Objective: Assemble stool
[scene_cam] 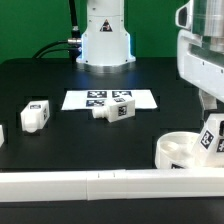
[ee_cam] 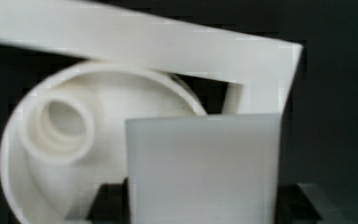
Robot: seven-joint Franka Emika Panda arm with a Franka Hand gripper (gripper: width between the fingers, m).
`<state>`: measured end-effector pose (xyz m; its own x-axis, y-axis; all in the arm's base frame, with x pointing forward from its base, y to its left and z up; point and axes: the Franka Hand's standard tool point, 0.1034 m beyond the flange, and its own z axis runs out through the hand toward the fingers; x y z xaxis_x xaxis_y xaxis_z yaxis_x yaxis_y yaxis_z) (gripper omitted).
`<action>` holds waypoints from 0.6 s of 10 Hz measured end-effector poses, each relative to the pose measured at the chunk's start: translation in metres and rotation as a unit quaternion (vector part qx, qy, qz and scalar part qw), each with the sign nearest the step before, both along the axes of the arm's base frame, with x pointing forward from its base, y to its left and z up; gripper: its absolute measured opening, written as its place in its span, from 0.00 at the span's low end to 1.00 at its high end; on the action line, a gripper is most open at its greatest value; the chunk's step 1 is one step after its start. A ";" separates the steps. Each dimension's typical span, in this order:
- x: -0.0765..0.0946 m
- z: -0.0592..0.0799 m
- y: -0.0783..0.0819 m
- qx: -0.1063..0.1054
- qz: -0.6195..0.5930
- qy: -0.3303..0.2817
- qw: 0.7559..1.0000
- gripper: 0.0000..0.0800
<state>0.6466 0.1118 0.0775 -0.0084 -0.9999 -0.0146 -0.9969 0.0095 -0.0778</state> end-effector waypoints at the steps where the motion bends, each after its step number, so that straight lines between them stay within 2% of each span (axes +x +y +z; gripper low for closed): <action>1: 0.000 0.000 0.000 0.002 -0.019 0.001 1.000 0.43; 3: 0.000 0.000 0.000 0.004 -0.025 0.001 1.000 0.43; 4: 0.000 0.000 0.000 0.002 0.004 0.000 1.000 0.57; 5: 0.002 0.005 -0.002 -0.003 0.077 -0.003 0.997 0.57; 6: 0.004 0.010 -0.001 -0.009 0.158 -0.007 0.987 0.73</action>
Offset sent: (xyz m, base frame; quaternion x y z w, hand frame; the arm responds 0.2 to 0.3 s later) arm 0.0000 0.0000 0.0000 0.0000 0.0000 -0.0650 0.9979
